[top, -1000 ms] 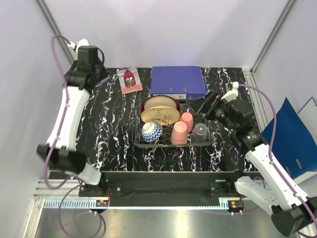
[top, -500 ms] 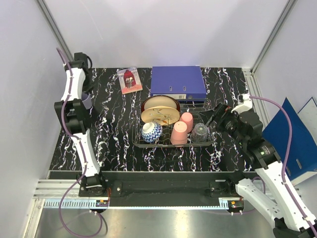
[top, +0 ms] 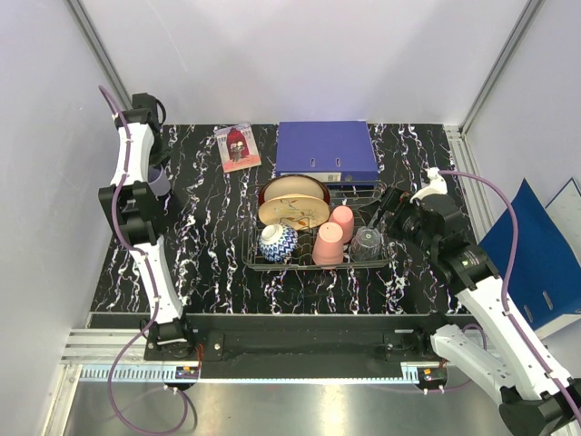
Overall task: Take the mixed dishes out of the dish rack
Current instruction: Place the cup at the center of the board, then pick up the cup from the dish rack.
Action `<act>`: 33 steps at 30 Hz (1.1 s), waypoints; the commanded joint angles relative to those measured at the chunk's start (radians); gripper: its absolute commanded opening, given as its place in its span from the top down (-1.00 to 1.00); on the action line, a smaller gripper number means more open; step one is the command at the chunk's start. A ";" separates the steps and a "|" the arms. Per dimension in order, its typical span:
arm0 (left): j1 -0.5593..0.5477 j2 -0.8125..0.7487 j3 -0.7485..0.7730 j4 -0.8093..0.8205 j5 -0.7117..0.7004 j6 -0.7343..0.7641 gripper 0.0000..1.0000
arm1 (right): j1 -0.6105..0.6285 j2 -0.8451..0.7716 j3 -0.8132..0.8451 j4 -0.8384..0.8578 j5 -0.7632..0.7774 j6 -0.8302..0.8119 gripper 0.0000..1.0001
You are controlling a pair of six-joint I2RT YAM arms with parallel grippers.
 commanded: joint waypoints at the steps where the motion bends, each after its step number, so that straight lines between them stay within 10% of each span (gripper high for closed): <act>1: 0.002 -0.013 0.033 0.004 0.007 0.015 0.67 | 0.000 -0.017 0.007 0.026 0.020 -0.018 -0.97; 10: 0.002 -0.024 0.018 0.004 0.014 0.009 0.41 | -0.001 -0.030 0.012 0.009 0.023 -0.011 -0.97; 14: 0.000 -0.079 0.036 0.009 0.036 0.003 -0.28 | -0.001 -0.028 0.018 0.006 0.026 -0.013 -0.97; 16: -0.015 -0.131 0.068 0.007 0.036 0.012 -0.97 | 0.000 -0.018 0.021 0.006 0.031 -0.011 -0.97; 26: -0.156 -0.428 0.032 -0.002 -0.013 -0.023 -0.98 | -0.001 0.032 0.017 0.058 -0.053 -0.040 -0.96; 33: -0.394 -0.697 -0.353 0.196 -0.084 -0.028 -0.98 | 0.191 0.091 0.101 -0.093 0.042 -0.205 -0.99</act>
